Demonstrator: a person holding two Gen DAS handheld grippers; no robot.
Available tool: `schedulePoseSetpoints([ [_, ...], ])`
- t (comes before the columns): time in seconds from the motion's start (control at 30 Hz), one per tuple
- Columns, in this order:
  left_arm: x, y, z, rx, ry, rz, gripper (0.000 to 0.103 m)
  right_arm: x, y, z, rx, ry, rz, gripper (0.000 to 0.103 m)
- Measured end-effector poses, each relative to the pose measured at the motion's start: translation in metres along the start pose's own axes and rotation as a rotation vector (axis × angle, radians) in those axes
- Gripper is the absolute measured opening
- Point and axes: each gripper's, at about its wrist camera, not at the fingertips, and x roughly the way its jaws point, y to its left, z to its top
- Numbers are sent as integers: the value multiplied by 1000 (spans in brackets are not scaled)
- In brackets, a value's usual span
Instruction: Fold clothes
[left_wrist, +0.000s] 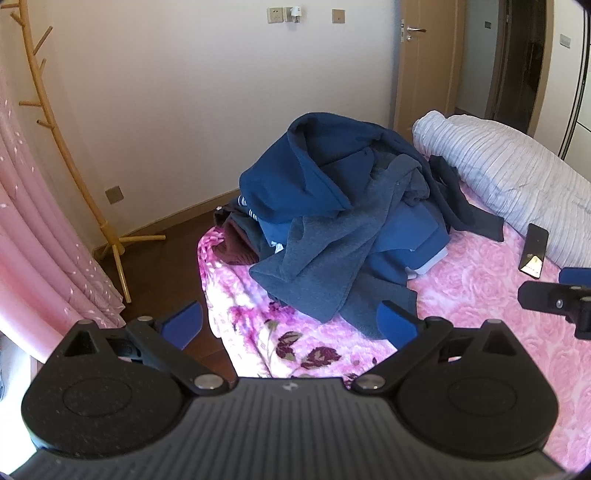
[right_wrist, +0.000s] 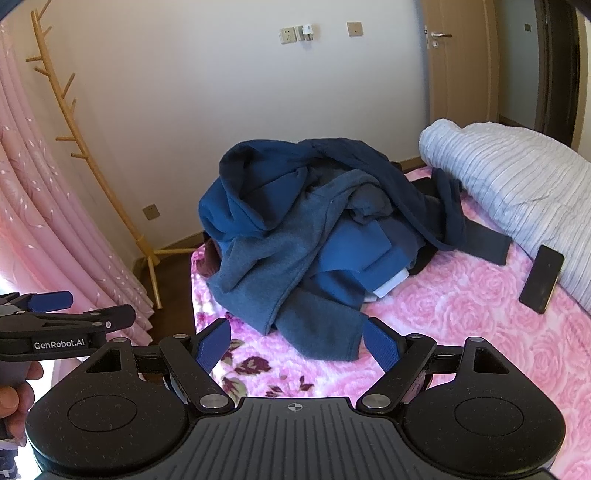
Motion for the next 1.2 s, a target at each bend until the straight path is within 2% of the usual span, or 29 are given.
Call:
schedulePoseSetpoints([
  [0.13, -2, 1, 5, -23, -40, -36, 100, -2, -5, 1, -5, -14, -21, 82],
  [0.33, -2, -1, 8, 4, -68, -23, 100, -2, -11, 4, -26, -68, -92, 82],
  [0.47, -5, 4, 9, -7, -113, -33, 99, 2, -8, 0, -121, -65, -81, 82],
  [0.53, -4, 5, 11, -14, -98, -55, 99, 1, -9, -2, -118, -77, -84, 82],
  [0.63, -2, 7, 11, -33, -60, -58, 99, 2, -10, -3, -89, -39, -87, 82],
  [0.8, -2, -5, 11, 76, -41, -19, 99, -2, -4, -1, -118, -36, -71, 82],
  [0.87, -2, -7, 11, 98, -38, -16, 99, -2, -4, 1, -112, -34, -44, 82],
  [0.97, -1, -4, 10, 71, -24, -25, 99, 2, -13, 3, -37, 3, 20, 82],
  [1.07, 0, -2, 9, 68, -18, -23, 99, 4, -21, 3, 25, 18, -24, 82],
  [1.2, 2, -1, 10, 66, -13, -21, 99, 9, -23, 3, 40, 57, -146, 82],
])
